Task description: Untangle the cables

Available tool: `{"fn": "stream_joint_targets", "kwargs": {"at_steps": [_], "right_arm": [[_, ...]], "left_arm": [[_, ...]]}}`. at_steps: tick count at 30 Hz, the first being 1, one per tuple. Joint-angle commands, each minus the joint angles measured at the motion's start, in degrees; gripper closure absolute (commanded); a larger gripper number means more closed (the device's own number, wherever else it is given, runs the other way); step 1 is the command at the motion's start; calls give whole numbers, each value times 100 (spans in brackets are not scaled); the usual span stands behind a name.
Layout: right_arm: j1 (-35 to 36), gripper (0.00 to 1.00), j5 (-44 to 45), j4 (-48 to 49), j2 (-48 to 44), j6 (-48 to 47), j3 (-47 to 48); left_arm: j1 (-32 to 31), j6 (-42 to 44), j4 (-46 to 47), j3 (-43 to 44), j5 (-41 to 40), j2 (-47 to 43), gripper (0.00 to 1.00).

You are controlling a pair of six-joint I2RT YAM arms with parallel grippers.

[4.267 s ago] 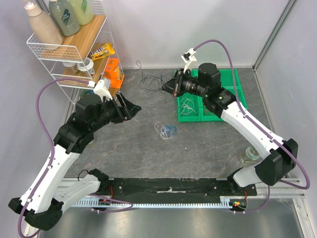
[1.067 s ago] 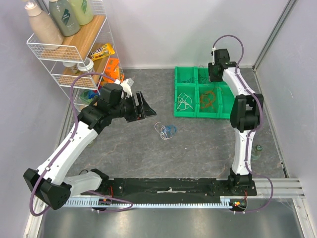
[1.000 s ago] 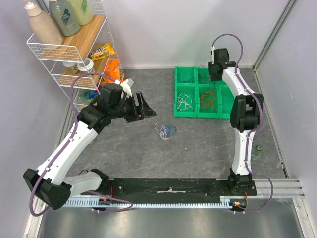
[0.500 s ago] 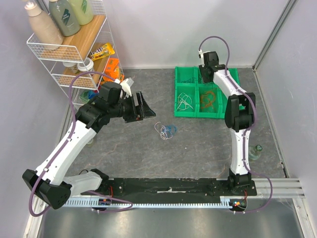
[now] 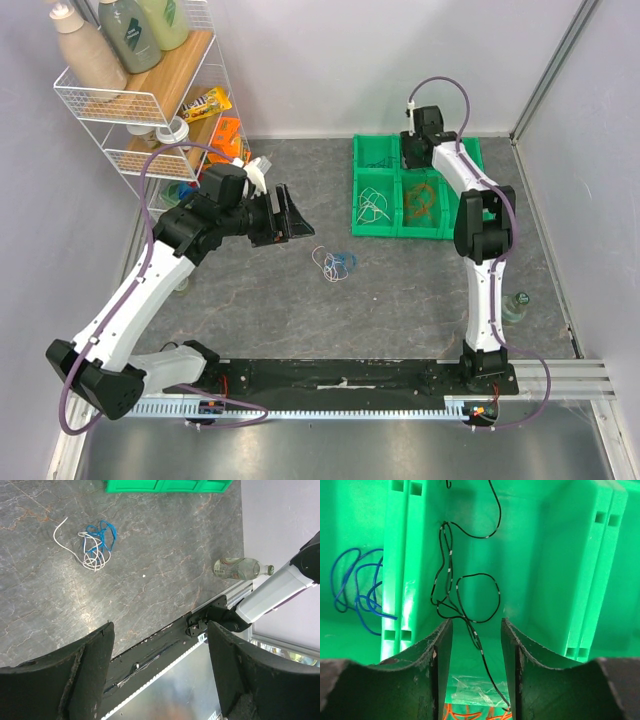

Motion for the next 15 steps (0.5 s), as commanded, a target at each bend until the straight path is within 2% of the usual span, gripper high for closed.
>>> {"fn": "stream_joint_targets", "kwargs": {"at_steps": [1, 4, 8, 15], "right_arm": [[-245, 49, -776, -278, -69, 951, 486], [-236, 45, -785, -490, -138, 925, 716], [-236, 39, -689, -507, -446, 749, 453], [-271, 41, -838, -376, -710, 345, -188]], "left_arm": [[1, 190, 25, 205, 18, 58, 19], [1, 198, 51, 205, 36, 76, 19], [1, 198, 104, 179, 53, 93, 19], [10, 225, 131, 144, 106, 102, 19]]}}
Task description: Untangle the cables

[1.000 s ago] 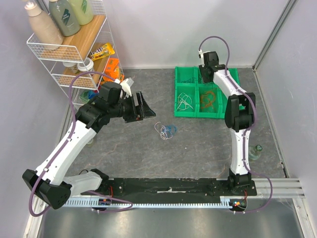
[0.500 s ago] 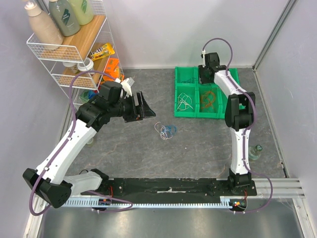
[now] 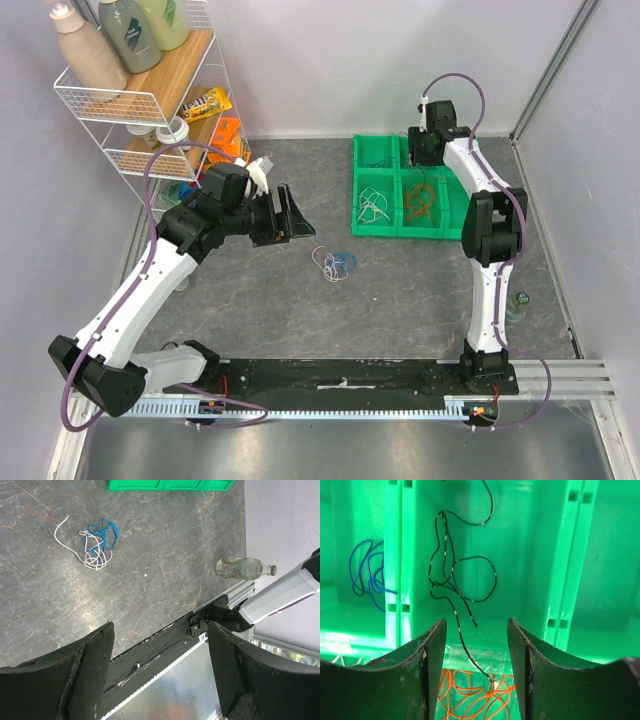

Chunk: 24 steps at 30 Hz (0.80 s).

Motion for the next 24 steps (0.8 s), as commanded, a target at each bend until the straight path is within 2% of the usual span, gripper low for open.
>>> {"fn": "stream_joint_targets", "kwargs": {"at_steps": [1, 5, 10, 17, 24], "right_arm": [[-4, 43, -198, 83, -422, -259, -313], [-22, 57, -198, 145, -325, -276, -314], [-22, 99, -189, 268, -343, -215, -78], [-22, 100, 4, 575, -422, 207, 459], [-22, 100, 189, 1120, -71, 286, 530]], "left_arm": [[10, 216, 128, 128, 112, -3, 19], [9, 225, 111, 128, 130, -46, 19], [10, 234, -3, 111, 69, -134, 19], [53, 242, -65, 102, 42, -169, 20], [53, 172, -56, 41, 7, -275, 20]]}}
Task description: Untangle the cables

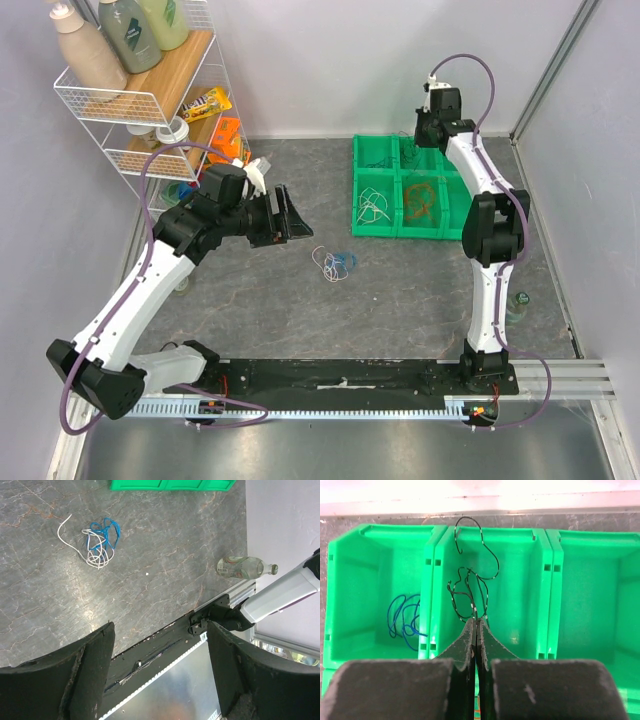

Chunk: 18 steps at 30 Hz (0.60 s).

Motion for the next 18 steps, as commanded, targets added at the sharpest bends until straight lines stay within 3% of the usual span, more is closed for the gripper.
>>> {"fn": "stream_joint_targets", "kwargs": {"at_steps": [1, 9, 18], "right_arm": [[-29, 100, 178, 622, 72, 101, 208], [-20, 100, 301, 1343, 353, 101, 287], [-99, 100, 301, 1431, 1012, 30, 823]], "left_arm": [[10, 120, 29, 32, 7, -214, 20], [27, 93, -138, 137, -37, -223, 21], [27, 32, -261, 172, -72, -293, 21]]}}
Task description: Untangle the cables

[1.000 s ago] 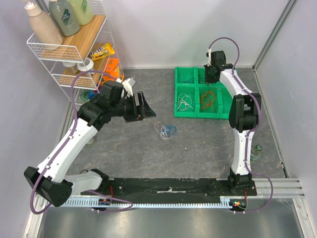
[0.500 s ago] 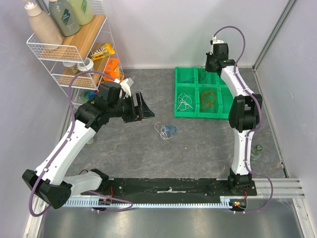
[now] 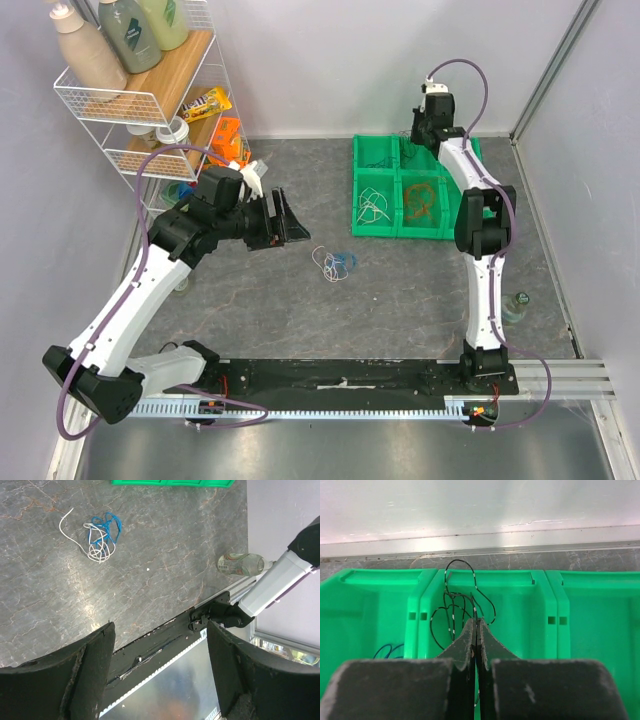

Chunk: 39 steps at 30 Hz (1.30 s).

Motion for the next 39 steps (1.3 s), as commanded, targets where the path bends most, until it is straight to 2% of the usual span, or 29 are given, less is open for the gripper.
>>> {"fn": "stream_joint_targets", "kwargs": {"at_steps": [1, 6, 10, 16, 17, 20, 25, 29, 32, 35, 39], "right_arm": [[-88, 100, 63, 286, 289, -11, 504], [-88, 100, -112, 268, -61, 59, -117], [-97, 100, 211, 94, -387, 68, -716], [-97, 100, 467, -408, -536, -310, -796], [-88, 98, 459, -426, -563, -389, -779], [-88, 78, 345, -636, -572, -556, -499], [-62, 54, 397, -1848, -326, -452, 618], [26, 37, 502, -2131, -799, -109, 278], [210, 33, 345, -2245, -1274, 172, -179], [587, 33, -233, -2315, -1774, 401, -802], [1684, 34, -1034, -1746, -2871, 411, -2496]], "left_arm": [[14, 25, -93, 181, -41, -136, 21], [23, -54, -93, 111, -41, -162, 21], [14, -115, 21, 32, 11, -171, 21], [14, -221, 197, -82, 108, -171, 21], [14, -256, 223, -91, 143, -162, 21], [5, -317, 294, -144, 213, -162, 21], [14, -370, 408, -197, 231, -162, 21], [14, -432, 522, -258, 292, -83, 21], [14, -546, 785, -521, 362, -109, 20], [14, -573, 988, -741, 494, 13, 20], [5, -546, 1268, -1101, 486, 225, 21]]}}
